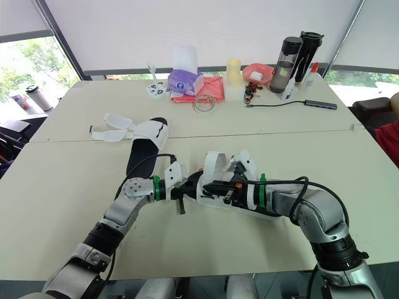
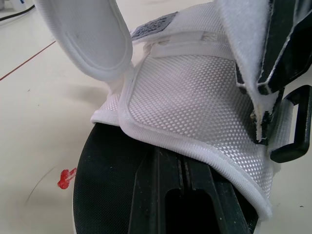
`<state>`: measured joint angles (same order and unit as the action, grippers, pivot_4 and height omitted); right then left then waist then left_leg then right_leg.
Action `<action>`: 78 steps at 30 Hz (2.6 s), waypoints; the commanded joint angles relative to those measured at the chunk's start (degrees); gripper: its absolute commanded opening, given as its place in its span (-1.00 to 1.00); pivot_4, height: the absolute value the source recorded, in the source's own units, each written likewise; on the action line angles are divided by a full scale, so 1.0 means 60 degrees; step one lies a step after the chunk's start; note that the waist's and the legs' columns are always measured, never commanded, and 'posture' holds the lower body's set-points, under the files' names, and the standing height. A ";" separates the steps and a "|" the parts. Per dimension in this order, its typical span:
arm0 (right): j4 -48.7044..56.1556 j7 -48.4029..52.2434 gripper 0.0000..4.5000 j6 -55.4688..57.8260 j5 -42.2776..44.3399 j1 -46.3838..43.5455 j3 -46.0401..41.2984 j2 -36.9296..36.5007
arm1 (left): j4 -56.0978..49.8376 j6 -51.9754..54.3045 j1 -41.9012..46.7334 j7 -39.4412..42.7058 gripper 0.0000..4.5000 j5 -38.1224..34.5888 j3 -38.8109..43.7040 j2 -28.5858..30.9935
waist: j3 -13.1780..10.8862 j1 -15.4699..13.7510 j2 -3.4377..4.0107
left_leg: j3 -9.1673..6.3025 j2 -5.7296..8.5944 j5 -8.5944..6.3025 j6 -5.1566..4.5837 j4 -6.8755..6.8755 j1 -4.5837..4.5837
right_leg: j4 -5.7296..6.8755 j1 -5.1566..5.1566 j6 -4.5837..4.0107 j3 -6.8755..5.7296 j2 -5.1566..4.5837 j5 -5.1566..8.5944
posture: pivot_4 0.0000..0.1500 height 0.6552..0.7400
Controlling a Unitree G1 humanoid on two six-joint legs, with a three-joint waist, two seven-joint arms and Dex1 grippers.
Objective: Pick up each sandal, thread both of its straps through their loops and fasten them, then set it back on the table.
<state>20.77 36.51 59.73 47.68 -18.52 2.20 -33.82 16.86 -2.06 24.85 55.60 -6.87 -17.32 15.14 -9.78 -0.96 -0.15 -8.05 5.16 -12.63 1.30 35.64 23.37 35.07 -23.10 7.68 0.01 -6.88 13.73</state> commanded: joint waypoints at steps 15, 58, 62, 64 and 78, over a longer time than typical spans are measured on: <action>-0.0286 -0.0366 0.43 0.0219 0.0405 -0.0316 -0.0850 0.0282 | 0.0520 0.0156 -0.0247 -0.0061 -1.00 0.0448 -0.0327 0.0092 | 0.0000 0.0007 0.0000 | 0.0001 0.0000 -0.0001 0.0001 0.0002 0.0000 | 0.0000 0.0000 0.0000 0.0000 0.0000 0.0001 | 1.00 1.00; -0.0737 -0.1876 -0.98 0.1939 0.2762 -0.0889 -0.1782 0.0896 | 0.0384 0.0155 -0.0446 -0.0150 -1.00 0.0466 -0.0360 0.0104 | -0.0003 0.0017 0.0007 | 0.0001 0.0000 0.0000 0.0000 -0.0011 0.0010 | -0.0001 -0.0017 -0.0002 -0.0001 -0.0002 0.0001 | 1.00 1.00; -0.0659 -0.1740 -0.98 0.1835 0.2563 -0.0794 -0.1579 0.0890 | 0.0365 0.0099 -0.0464 -0.0142 -1.00 0.0523 -0.0389 0.0158 | -0.0003 0.0018 0.0006 | 0.0001 0.0000 0.0000 0.0000 -0.0011 0.0010 | -0.0002 -0.0017 -0.0002 0.0000 -0.0002 0.0000 | 1.00 1.00; -0.0555 -0.1700 -0.98 0.1887 0.2595 -0.0692 -0.1521 0.0893 | 0.0396 -0.0063 -0.0483 -0.0116 -1.00 0.0680 -0.0478 0.0259 | -0.0003 0.0019 0.0006 | -0.0001 0.0000 0.0000 0.0000 -0.0011 0.0009 | -0.0002 -0.0018 -0.0004 -0.0001 -0.0002 -0.0001 | 1.00 1.00; -0.0227 -0.2065 -0.98 0.2131 0.3001 -0.0261 -0.1536 0.1010 | 0.0511 -0.0233 -0.0528 -0.0136 -1.00 0.0799 -0.0529 0.0271 | -0.0002 0.0026 0.0006 | -0.0001 -0.0003 -0.0001 0.0001 -0.0015 0.0009 | -0.0003 -0.0020 -0.0003 0.0000 -0.0002 0.0002 | 1.00 1.00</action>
<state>17.68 24.17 72.25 65.50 -20.51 -7.19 -27.36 16.46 -5.36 23.84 54.66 -5.48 -17.79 15.73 -9.79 -0.80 -0.12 -8.05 5.15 -12.64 1.30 35.55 23.42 35.05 -23.22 7.67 0.01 -6.89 13.74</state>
